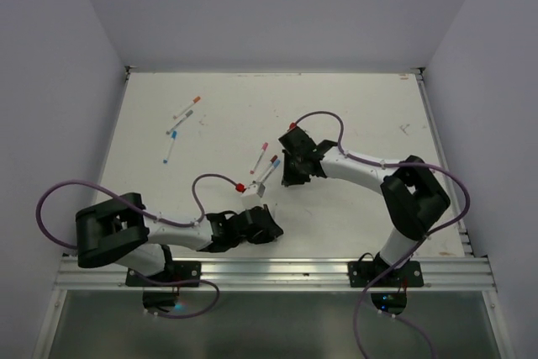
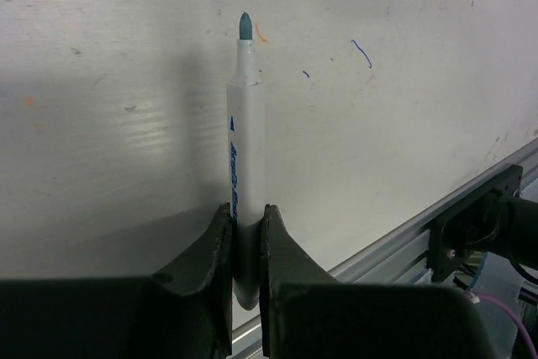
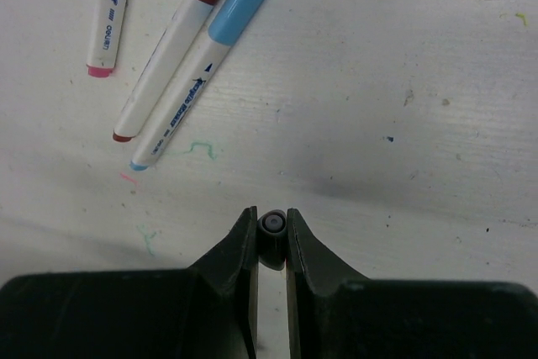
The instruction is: Open the pen caps
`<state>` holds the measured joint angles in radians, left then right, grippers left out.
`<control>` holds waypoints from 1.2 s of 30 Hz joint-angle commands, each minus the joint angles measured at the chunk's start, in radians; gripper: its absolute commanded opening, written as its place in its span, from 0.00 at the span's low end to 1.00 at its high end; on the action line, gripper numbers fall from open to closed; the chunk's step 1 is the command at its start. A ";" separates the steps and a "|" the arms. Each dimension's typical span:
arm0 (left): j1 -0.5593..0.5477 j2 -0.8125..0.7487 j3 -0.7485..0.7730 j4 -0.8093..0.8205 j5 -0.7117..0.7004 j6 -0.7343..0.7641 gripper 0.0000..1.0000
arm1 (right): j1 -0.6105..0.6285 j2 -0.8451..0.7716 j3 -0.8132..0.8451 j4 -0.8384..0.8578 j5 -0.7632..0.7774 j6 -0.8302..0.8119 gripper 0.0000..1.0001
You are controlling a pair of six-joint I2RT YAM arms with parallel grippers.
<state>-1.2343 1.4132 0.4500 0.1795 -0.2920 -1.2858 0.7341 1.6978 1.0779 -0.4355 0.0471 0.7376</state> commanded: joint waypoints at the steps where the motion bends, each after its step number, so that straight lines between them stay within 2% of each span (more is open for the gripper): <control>1: -0.021 0.070 0.015 0.012 0.005 -0.024 0.00 | 0.002 0.039 0.072 -0.035 0.071 -0.017 0.00; 7: -0.031 0.115 0.032 0.071 0.057 -0.033 0.00 | -0.005 0.071 0.149 -0.135 0.151 -0.063 0.00; 11: -0.034 0.144 0.061 0.101 0.091 -0.036 0.02 | -0.059 0.065 0.155 -0.147 0.108 -0.101 0.00; 16: -0.034 0.229 0.116 0.179 0.178 -0.046 0.08 | -0.183 0.046 0.140 -0.166 0.037 -0.190 0.00; 22: -0.034 0.329 0.193 0.215 0.218 -0.099 0.11 | -0.191 0.089 0.178 -0.216 0.011 -0.273 0.00; 32: -0.033 0.389 0.268 0.121 0.194 -0.118 0.19 | -0.191 0.123 0.151 -0.175 -0.001 -0.276 0.01; 36: -0.028 0.389 0.254 0.104 0.168 -0.127 0.25 | -0.191 0.129 0.145 -0.169 0.008 -0.273 0.03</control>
<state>-1.2598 1.7805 0.7074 0.3836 -0.0837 -1.4071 0.5430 1.8214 1.2179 -0.6189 0.0589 0.4808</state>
